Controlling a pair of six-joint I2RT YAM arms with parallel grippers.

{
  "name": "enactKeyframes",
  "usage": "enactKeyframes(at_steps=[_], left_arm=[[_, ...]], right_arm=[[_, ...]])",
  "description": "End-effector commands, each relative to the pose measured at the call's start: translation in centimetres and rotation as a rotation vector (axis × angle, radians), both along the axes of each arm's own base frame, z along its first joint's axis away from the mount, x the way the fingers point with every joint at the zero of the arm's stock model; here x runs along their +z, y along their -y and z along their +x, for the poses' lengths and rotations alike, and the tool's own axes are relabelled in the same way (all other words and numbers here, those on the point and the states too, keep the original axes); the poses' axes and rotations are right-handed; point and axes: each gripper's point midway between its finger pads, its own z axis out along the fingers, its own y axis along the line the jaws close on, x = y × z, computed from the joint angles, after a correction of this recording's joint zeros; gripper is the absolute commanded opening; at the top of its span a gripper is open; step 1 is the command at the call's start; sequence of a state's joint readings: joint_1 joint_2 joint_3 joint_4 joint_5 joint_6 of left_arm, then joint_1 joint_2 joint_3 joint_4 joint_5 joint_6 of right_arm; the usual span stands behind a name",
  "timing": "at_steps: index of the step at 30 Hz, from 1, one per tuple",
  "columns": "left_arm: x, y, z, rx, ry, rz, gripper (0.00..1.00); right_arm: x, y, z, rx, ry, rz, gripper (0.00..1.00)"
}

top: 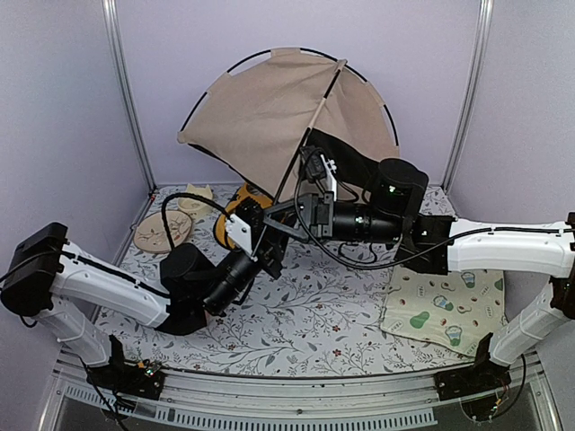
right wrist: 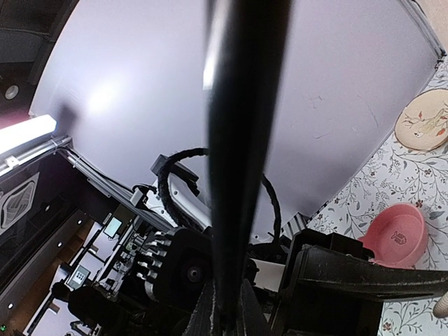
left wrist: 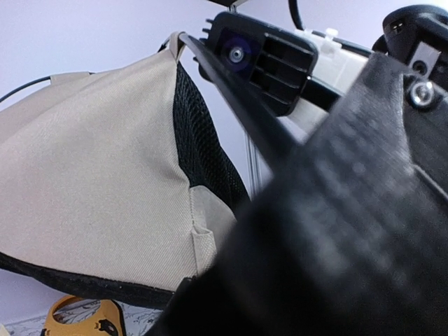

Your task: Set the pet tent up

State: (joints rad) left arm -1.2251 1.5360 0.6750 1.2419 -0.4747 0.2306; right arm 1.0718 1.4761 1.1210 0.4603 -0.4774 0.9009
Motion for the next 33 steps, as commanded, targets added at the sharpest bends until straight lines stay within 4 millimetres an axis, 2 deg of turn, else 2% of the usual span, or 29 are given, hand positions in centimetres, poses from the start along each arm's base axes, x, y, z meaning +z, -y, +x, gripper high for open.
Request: enactKeyframes(at_steps=[1,4,5,16,22,27,33], left_arm=[[-1.4,0.5,1.2,0.01,-0.036,0.046,0.18],[-1.2,0.1,1.3,0.017,-0.037,0.039,0.01],[-1.2,0.0,1.3,0.018,-0.037,0.041,0.0],[-3.3,-1.0,-0.2,-0.027,-0.079,0.073,0.0],[-4.4,-1.7,-0.9,-0.038,-0.111,0.088,0.0],[-5.3,-1.9,-1.4,-0.042,-0.124,0.113,0.0],[-6.9,-2.2,-2.0,-0.052,-0.165,0.138,0.0]], right_arm=[[2.3,0.3,0.2,-0.015,0.042,0.053,0.0],[2.2,0.6,0.2,-0.024,0.042,0.048,0.0],[2.2,0.9,0.4,-0.037,0.043,0.046,0.0],[3.4,4.9,4.7,-0.319,0.109,-0.014,0.0],[3.0,5.8,6.9,-0.451,0.142,-0.071,0.0],[3.2,6.1,7.9,-0.51,0.163,-0.079,0.0],[2.6,6.9,9.0,-0.59,0.159,-0.101,0.0]])
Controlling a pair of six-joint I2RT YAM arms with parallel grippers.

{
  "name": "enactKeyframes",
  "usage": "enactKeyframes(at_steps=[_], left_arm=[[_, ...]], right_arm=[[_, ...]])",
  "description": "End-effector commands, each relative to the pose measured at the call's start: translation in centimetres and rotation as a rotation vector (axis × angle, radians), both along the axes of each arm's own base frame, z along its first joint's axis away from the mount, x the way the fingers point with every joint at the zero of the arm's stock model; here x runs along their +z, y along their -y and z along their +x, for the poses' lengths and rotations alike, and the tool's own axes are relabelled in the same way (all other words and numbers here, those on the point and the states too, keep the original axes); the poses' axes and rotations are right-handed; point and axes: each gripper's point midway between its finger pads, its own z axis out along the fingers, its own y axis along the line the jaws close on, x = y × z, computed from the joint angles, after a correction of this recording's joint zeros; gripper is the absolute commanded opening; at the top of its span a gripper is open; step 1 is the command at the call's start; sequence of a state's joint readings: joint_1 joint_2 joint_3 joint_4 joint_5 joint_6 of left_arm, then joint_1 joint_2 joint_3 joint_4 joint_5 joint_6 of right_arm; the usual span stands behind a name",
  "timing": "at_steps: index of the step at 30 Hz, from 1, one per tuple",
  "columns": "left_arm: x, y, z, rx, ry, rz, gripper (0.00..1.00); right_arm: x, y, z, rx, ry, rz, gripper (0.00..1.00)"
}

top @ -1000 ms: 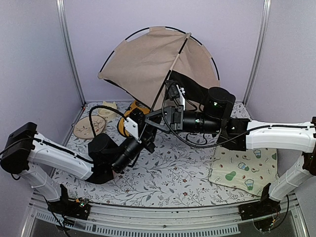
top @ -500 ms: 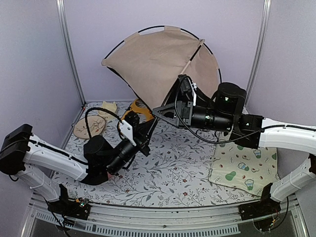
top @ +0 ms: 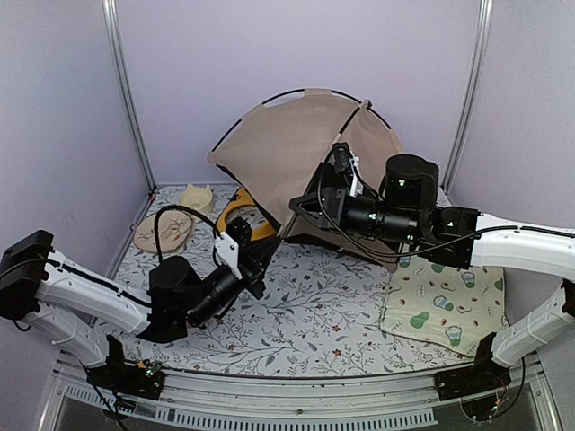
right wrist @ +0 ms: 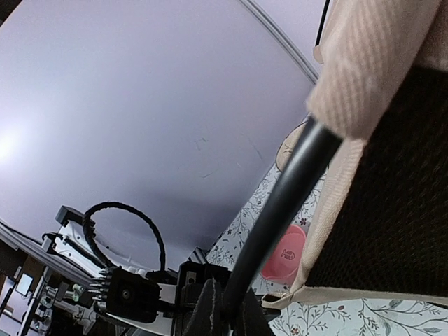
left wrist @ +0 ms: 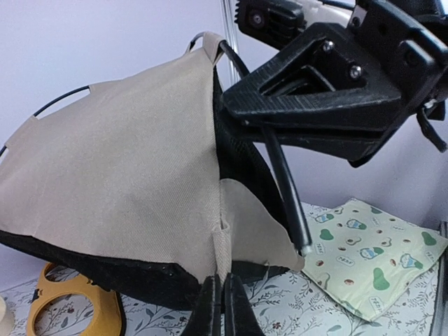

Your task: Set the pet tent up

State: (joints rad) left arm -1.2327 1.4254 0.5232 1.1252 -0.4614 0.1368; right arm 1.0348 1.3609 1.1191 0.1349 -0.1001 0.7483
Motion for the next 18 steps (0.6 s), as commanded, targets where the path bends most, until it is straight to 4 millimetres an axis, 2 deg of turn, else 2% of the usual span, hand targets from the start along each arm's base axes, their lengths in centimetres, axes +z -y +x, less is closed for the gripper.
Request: enactKeyframes(at_steps=[1,9,18], left_arm=[[-2.8,-0.3,-0.9,-0.011,-0.063,0.057,0.0],[-4.2,-0.4,-1.9,-0.029,-0.098,0.072,0.0],[-3.4,-0.9,-2.1,-0.02,-0.088,0.06,0.0]], right_arm=[[5.1,2.2,2.7,-0.167,0.151,0.085,0.0],[4.3,2.1,4.0,-0.224,0.162,0.06,0.0],[2.1,1.2,4.5,-0.217,0.149,0.004,0.0]])
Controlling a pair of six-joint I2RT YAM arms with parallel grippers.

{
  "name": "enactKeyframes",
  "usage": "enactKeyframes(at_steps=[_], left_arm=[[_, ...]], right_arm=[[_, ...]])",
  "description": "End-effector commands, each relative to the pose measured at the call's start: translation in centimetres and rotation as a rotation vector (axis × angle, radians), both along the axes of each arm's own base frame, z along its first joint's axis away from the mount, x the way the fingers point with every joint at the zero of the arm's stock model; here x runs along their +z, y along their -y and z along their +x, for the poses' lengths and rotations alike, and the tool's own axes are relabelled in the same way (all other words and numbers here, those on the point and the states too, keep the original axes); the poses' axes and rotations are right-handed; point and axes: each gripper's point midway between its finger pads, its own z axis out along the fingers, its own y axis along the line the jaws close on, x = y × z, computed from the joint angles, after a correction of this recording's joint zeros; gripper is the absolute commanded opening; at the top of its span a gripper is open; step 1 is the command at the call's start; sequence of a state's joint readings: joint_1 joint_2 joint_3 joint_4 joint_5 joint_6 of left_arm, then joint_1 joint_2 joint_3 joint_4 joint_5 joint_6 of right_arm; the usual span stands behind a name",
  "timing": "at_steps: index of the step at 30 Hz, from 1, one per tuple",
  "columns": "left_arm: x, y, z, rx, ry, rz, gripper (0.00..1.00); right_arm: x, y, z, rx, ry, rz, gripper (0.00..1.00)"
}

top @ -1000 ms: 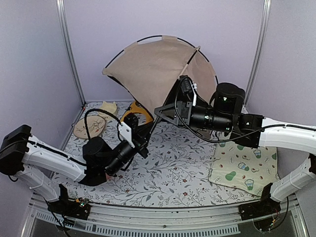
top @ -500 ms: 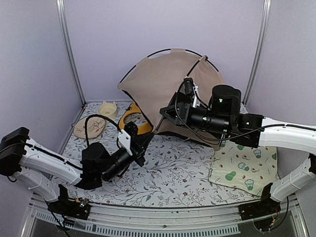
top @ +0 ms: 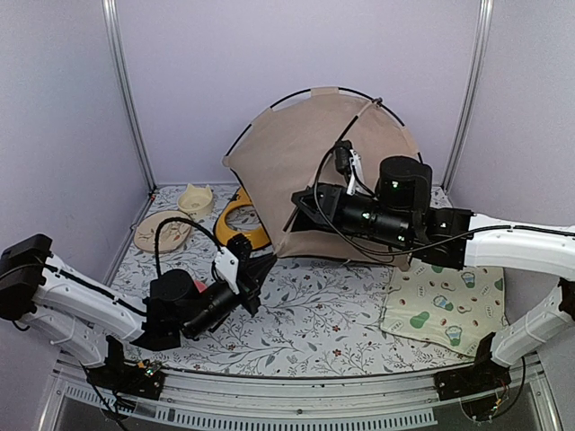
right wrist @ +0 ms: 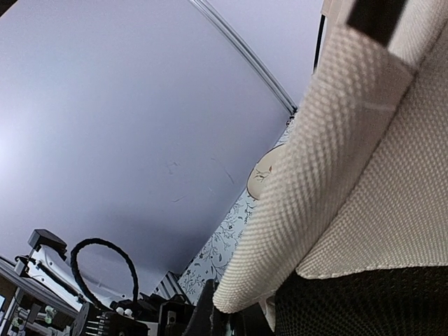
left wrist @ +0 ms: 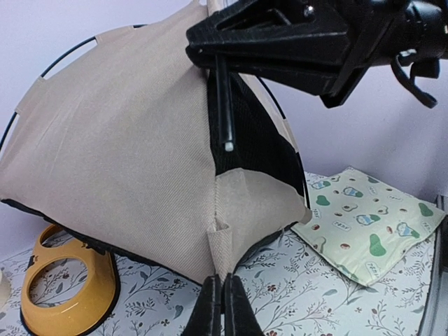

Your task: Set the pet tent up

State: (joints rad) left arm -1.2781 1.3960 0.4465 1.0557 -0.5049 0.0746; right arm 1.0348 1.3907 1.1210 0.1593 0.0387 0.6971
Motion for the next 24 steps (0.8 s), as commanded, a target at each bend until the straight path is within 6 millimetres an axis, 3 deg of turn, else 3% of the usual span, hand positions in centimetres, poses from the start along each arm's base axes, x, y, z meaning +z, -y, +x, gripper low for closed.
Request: enactKeyframes(at_steps=[1,9,24], left_arm=[[0.5,-0.3,-0.7,-0.008,0.0,-0.007,0.0],[1.9,-0.4,-0.9,-0.02,0.029,-0.025,0.0],[3.8,-0.3,-1.1,-0.026,0.073,-0.035,0.0]], right_arm=[[2.5,0.6,2.0,-0.08,0.093,0.028,0.0],[0.2,-0.1,2.1,-0.062,0.047,-0.002,0.0],[-1.6,-0.6,2.6,-0.072,0.021,-0.037,0.0]])
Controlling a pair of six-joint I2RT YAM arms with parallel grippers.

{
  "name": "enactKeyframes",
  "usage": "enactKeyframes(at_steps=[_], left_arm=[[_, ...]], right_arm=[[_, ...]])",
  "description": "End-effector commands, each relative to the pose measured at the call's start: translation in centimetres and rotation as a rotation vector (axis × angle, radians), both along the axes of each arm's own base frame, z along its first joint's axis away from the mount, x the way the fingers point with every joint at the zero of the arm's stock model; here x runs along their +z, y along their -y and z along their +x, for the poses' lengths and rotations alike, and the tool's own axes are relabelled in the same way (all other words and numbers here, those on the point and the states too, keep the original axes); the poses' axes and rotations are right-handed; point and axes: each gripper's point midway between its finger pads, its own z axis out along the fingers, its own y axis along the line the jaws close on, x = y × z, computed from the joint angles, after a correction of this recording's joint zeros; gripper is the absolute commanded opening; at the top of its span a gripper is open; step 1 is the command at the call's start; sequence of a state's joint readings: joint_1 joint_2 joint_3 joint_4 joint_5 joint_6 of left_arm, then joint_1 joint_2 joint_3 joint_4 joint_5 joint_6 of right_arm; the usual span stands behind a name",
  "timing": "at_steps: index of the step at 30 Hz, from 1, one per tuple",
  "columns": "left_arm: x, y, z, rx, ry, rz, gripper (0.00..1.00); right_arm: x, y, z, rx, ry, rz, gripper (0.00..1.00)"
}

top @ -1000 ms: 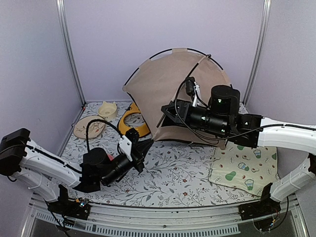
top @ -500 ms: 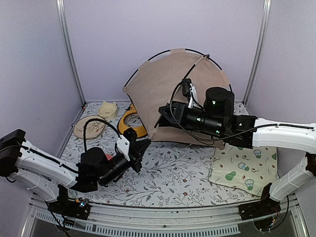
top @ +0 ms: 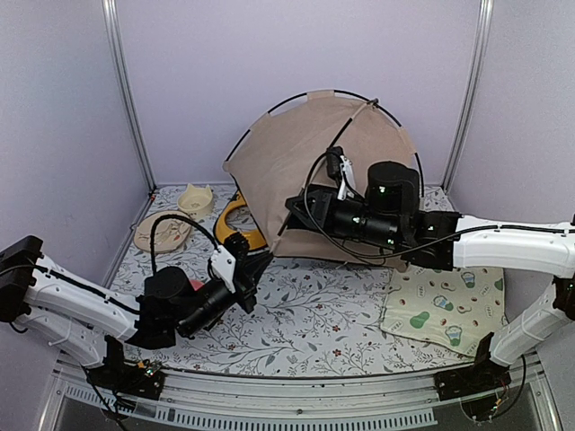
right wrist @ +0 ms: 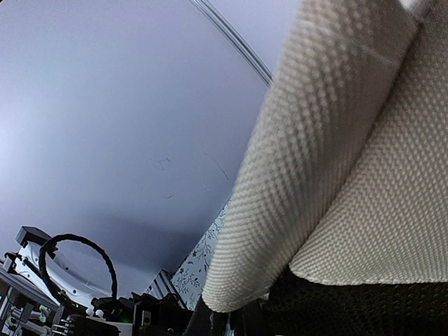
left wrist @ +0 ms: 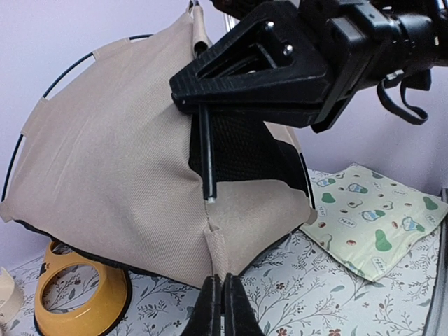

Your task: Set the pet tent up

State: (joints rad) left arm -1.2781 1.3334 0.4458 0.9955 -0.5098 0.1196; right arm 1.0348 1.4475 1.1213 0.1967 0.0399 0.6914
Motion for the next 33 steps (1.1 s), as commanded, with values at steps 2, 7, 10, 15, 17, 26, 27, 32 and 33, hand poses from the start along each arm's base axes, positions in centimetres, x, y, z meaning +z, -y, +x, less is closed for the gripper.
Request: enactKeyframes(at_steps=[2,7,10,15,17,26,27,32,33], left_arm=[[3.0,0.5,-1.0,-0.04,0.047,-0.064,0.0],[3.5,0.6,-0.9,-0.036,0.058,-0.071,0.0],[3.9,0.6,-0.9,-0.029,0.066,-0.075,0.0],[4.2,0.6,-0.6,-0.012,0.074,-0.078,0.0],[4.2,0.6,-0.5,-0.007,0.074,-0.076,0.0],[4.2,1.0,0.0,0.005,0.07,-0.077,0.0],[4.2,1.1,0.1,0.006,0.071,-0.076,0.0],[4.2,1.2,0.4,0.008,0.063,-0.079,0.0],[4.2,1.1,0.5,0.01,0.059,-0.083,0.0]], right_arm=[[-0.2,0.5,1.9,-0.073,0.021,-0.022,0.0],[-0.4,0.5,1.9,-0.072,0.016,-0.027,0.0],[-0.6,0.5,1.9,-0.069,0.012,-0.031,0.0],[-0.8,0.6,1.7,-0.06,0.008,-0.036,0.0],[-0.8,0.7,1.6,-0.061,0.007,-0.034,0.0],[-1.1,1.0,1.2,-0.05,-0.004,-0.036,0.0],[-1.1,1.0,1.1,-0.046,-0.004,-0.036,0.0],[-1.4,0.8,0.8,-0.028,-0.01,-0.039,0.0],[-1.5,0.7,0.8,-0.023,-0.012,-0.04,0.0]])
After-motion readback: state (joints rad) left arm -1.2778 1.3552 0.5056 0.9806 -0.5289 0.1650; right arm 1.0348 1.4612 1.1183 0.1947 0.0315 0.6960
